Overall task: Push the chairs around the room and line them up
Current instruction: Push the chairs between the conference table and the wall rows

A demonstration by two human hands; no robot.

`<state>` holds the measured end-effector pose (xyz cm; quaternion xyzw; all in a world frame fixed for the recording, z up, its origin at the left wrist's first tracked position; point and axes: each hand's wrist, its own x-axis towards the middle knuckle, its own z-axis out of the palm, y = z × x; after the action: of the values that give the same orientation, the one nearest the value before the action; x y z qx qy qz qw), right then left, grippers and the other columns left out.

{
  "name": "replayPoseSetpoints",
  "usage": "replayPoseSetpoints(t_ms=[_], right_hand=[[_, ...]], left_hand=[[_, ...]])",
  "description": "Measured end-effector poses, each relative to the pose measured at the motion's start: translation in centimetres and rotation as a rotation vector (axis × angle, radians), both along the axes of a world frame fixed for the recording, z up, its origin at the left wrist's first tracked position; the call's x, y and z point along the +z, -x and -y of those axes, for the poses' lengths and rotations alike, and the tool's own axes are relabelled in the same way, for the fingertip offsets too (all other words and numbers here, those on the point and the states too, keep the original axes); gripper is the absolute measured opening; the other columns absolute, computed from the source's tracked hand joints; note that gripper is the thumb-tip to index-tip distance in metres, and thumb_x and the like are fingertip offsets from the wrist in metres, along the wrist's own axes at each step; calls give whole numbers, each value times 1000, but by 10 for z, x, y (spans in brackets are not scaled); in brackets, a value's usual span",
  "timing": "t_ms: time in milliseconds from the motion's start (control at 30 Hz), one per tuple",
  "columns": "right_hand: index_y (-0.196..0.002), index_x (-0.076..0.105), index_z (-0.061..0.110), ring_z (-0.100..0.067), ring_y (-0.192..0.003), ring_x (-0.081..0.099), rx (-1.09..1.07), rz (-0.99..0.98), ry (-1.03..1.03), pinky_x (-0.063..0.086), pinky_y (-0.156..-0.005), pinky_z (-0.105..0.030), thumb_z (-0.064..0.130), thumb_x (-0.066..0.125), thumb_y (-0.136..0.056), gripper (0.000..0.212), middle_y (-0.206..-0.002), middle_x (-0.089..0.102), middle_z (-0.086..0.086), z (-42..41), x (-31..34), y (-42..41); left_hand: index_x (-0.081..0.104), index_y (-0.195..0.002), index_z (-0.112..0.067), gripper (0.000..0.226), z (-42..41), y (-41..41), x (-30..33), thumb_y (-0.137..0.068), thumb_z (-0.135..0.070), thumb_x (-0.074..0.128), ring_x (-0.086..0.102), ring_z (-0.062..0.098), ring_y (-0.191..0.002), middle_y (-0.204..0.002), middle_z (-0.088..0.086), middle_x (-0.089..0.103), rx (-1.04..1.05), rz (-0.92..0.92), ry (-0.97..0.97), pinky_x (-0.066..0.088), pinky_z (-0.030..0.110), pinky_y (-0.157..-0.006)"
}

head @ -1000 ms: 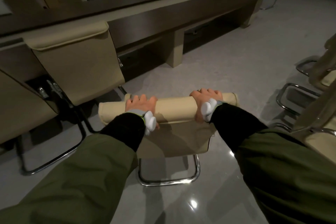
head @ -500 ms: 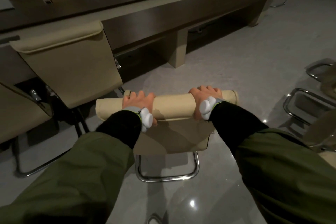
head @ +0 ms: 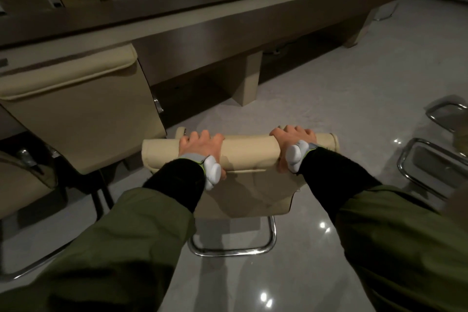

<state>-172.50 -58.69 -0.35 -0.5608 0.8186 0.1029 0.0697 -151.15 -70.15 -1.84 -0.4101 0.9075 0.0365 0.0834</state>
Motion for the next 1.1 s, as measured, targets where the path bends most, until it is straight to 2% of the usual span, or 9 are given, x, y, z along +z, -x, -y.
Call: replayPoseSetpoints(t_ms=[233, 367, 500, 567, 967, 1100], right_hand=[[-128, 40, 38, -30, -116, 48, 10, -12, -33, 32, -87, -39, 47, 75, -60, 77, -123, 47, -1, 56, -4, 39], [-130, 40, 40, -30, -118, 49, 27, -11, -66, 35, -93, -42, 49, 75, -53, 86, -125, 46, -1, 89, -2, 66], [-127, 39, 41, -28, -114, 51, 39, -60, -74, 28, -81, -40, 50, 75, -50, 85, -120, 47, 1, 126, -8, 93], [-125, 40, 42, -28, -113, 51, 49, -85, -63, 28, -80, -40, 50, 76, -49, 85, -118, 48, 1, 146, -13, 110], [-126, 42, 39, -26, -113, 50, 230, 47, 59, 34, -97, -41, 49, 79, -56, 79, -120, 50, 1, 220, -13, 224], [-127, 42, 37, -27, -113, 49, 269, 30, 50, 31, -87, -38, 46, 80, -56, 82, -120, 49, 0, 244, -13, 254]], left_hand=[[41, -131, -33, 90, 46, 31, -1, -56, -64, 80, 43, 29, -114, -118, 3, 47, -2, -26, 17, 34, 46, -94], [42, -129, -33, 87, 69, 53, -2, -57, -61, 80, 42, 28, -111, -115, 1, 46, 18, -65, 19, 32, 44, -92], [42, -128, -32, 87, 93, 79, -3, -55, -61, 79, 42, 28, -110, -113, 1, 46, 50, -77, 26, 33, 45, -93], [41, -129, -32, 88, 105, 96, -4, -55, -62, 78, 43, 29, -112, -114, 2, 46, 74, -69, 26, 34, 46, -95], [38, -130, -33, 95, 151, 193, -6, -48, -61, 76, 43, 26, -109, -110, -1, 43, 237, -45, 46, 35, 46, -94], [38, -130, -35, 94, 166, 222, -7, -48, -60, 75, 43, 26, -106, -107, -1, 42, 276, -49, 34, 34, 45, -92]])
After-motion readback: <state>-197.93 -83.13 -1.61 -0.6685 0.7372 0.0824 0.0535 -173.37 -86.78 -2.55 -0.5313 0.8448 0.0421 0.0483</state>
